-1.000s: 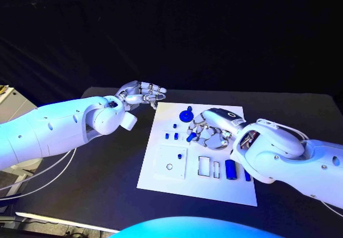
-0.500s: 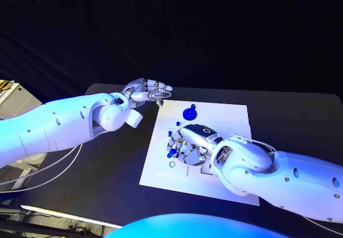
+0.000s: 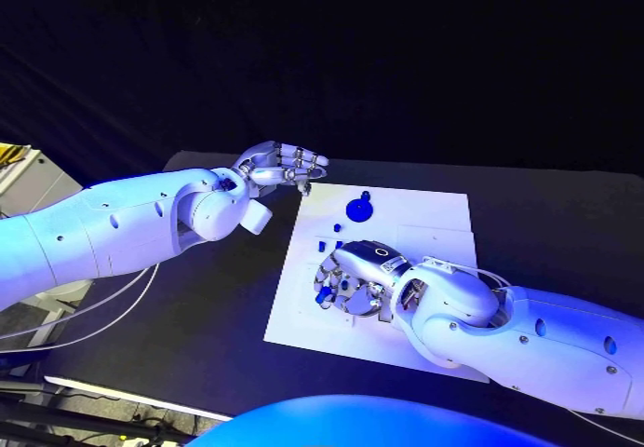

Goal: Assemble the parts on the task board

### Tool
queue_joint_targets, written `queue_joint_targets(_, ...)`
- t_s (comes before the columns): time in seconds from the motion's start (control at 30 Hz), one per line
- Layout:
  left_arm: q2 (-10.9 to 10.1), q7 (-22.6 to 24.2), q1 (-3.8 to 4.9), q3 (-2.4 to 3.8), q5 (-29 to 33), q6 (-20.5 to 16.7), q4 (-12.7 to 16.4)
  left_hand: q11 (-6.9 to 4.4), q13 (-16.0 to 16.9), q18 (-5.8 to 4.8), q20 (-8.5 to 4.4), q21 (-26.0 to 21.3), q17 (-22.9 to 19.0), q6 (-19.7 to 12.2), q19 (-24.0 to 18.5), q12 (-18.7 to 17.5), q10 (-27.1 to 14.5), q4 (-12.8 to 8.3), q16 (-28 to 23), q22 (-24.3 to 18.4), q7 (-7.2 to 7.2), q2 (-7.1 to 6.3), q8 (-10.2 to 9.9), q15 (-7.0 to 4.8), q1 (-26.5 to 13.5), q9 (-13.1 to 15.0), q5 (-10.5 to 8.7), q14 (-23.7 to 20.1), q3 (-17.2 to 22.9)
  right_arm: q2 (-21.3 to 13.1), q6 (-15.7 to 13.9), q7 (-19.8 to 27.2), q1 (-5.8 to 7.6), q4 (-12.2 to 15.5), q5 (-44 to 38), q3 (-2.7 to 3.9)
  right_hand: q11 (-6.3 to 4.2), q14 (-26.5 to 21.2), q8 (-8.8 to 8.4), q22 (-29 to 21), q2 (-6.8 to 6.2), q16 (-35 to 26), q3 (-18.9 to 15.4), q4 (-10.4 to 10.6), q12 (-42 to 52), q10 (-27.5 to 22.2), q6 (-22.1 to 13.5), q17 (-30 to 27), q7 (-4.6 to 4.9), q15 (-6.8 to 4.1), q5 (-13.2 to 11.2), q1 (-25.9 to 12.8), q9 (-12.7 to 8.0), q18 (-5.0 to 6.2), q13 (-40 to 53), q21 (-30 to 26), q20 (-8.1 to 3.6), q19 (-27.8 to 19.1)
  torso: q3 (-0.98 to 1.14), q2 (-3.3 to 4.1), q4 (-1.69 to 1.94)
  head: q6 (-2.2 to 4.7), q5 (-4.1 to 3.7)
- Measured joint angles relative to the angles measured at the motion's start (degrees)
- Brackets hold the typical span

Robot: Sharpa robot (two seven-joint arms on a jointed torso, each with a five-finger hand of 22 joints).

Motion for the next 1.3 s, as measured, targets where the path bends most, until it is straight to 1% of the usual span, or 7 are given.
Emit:
queue_joint_targets(0.23, 0.0, 0.0, 0.0, 0.0, 0.0, 0.0, 0.0, 0.0, 0.0, 0.0, 0.0, 0.0, 0.0, 0.0, 0.0, 0.0, 0.0, 0.0, 0.0, 0.0, 0.0, 0.0, 0.0, 0.0, 0.0, 0.0, 0.0, 0.0, 0.0, 0.0, 1.7, -0.1, -0.1, -0.1, -0.8, -0.08, 0.02, 0.0, 0.0, 0.0, -0.15, 0.0, 0.0, 0.0, -0.1, 0.0, 0.0, 0.0, 0.02, 0.0, 0.1, -0.1, 0.0, 0.0, 0.1, 0.0, 0.0, 0.0, -0.01, -0.01, -0.03, -0.23, 0.08)
queue_joint_targets(0.5, -0.1, 0.0, 0.0, 0.0, 0.0, 0.0, 0.0, 0.0, 0.0, 0.0, 0.0, 0.0, 0.0, 0.0, 0.0, 0.0, 0.0, 0.0, 0.0, 0.0, 0.0, 0.0, 0.0, 0.0, 0.0, 0.0, 0.0, 0.0, 0.0, -0.2, 3.2, -0.6, -0.13, -0.3, -2.0, -0.14, 0.07, 0.0, 0.0, 0.0, -0.15, 0.0, 0.0, 0.0, -0.1, 0.1, -0.1, -0.1, 0.09, 0.0, 0.2, -0.1, 0.0, 0.0, 0.1, 0.0, 0.0, 0.0, -0.01, -0.02, -0.02, -0.29, -0.01)
queue_joint_targets(0.87, -0.2, 0.0, 0.0, -0.01, 0.0, 0.1, 0.0, 0.0, 0.0, 0.0, 0.0, 0.0, 0.0, 0.0, 0.0, 0.0, 0.0, 0.0, 0.0, 0.0, 0.0, 0.0, 0.0, 0.0, 0.0, 0.0, 0.0, 0.0, 0.0, 0.0, 3.4, -2.0, -0.32, -0.3, -4.5, -0.14, 0.08, 0.0, 0.0, 0.0, -0.36, 0.0, -0.1, -0.1, -0.1, 0.1, -0.2, -0.1, 0.18, 0.0, 0.2, -0.4, 0.0, 0.0, 0.1, 0.0, 0.0, 0.0, -0.01, -0.02, 0.0, -0.21, -0.09)
queue_joint_targets(1.3, -0.2, -0.1, 0.0, -0.01, 0.0, 0.1, 0.1, 0.0, 0.0, 0.0, 0.0, 0.0, 0.0, 0.0, 0.0, 0.0, 0.0, 0.0, 0.0, 0.0, 0.0, 0.0, 0.0, 0.0, 0.0, 0.0, 0.0, 0.0, 0.0, 0.8, 3.7, -3.1, -0.77, -0.4, -6.6, -0.24, 0.18, 0.0, 0.0, 0.0, -0.2, 0.0, -0.1, -0.1, -0.5, 0.2, -0.4, -0.1, 0.37, 0.0, 0.1, -0.7, 0.0, 0.01, 0.2, 0.0, 0.0, 0.0, -0.03, -0.01, 0.03, -0.03, -0.1)
